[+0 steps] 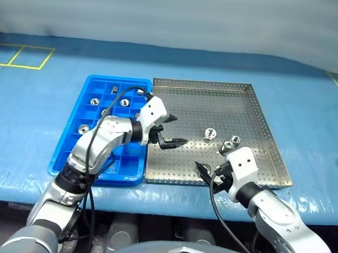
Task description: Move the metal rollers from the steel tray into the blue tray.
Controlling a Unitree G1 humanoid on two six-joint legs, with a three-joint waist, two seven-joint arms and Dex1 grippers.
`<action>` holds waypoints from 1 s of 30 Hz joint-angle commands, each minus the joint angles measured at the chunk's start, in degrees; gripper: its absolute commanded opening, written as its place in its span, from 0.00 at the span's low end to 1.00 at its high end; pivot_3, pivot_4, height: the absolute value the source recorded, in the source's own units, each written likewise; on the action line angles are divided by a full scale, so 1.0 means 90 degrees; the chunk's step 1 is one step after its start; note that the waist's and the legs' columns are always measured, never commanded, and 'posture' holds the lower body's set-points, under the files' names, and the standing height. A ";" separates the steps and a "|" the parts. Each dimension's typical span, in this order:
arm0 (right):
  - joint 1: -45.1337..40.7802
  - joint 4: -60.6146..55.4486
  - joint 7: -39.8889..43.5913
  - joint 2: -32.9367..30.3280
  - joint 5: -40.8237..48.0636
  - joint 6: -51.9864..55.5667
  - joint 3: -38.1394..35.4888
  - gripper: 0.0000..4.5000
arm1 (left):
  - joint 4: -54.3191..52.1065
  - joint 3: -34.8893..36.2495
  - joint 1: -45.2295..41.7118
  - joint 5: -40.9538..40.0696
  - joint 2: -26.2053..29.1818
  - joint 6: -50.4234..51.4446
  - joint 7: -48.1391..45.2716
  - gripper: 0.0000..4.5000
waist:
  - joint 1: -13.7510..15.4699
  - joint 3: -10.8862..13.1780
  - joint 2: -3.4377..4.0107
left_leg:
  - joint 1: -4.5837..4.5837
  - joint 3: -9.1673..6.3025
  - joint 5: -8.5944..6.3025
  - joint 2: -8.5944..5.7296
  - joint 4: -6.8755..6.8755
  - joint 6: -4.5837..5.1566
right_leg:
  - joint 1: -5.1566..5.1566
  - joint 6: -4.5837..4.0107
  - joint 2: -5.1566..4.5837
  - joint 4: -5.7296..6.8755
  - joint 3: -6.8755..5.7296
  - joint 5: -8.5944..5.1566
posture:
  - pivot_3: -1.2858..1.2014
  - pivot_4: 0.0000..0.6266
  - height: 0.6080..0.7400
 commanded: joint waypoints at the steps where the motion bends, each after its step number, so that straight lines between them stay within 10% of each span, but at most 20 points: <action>1: 0.0174 -0.0379 -0.0174 0.0071 -0.0014 -0.0085 -0.0170 1.00 | 0.0635 -0.0485 -0.0403 0.0498 0.0015 -0.0982 -0.0687 0.99 | -0.0064 0.0000 0.0001 | 0.0003 0.0000 0.0000 0.0003 0.0000 0.0000 | -0.0002 0.0000 0.0002 0.0002 0.0005 0.0000 | 0.50 0.24 1.00; 30: 0.0812 -0.0390 -0.1349 -0.0043 0.0240 -0.0985 0.0219 1.00 | 0.3719 -0.1527 -0.1378 0.2800 -0.1404 -0.4329 -0.1654 0.99 | -0.0390 -0.0002 0.0001 | 0.0004 0.0019 -0.0005 0.0000 0.0007 0.0009 | -0.0005 0.0012 0.0001 0.0003 0.0033 0.0004 | 0.45 0.24 1.00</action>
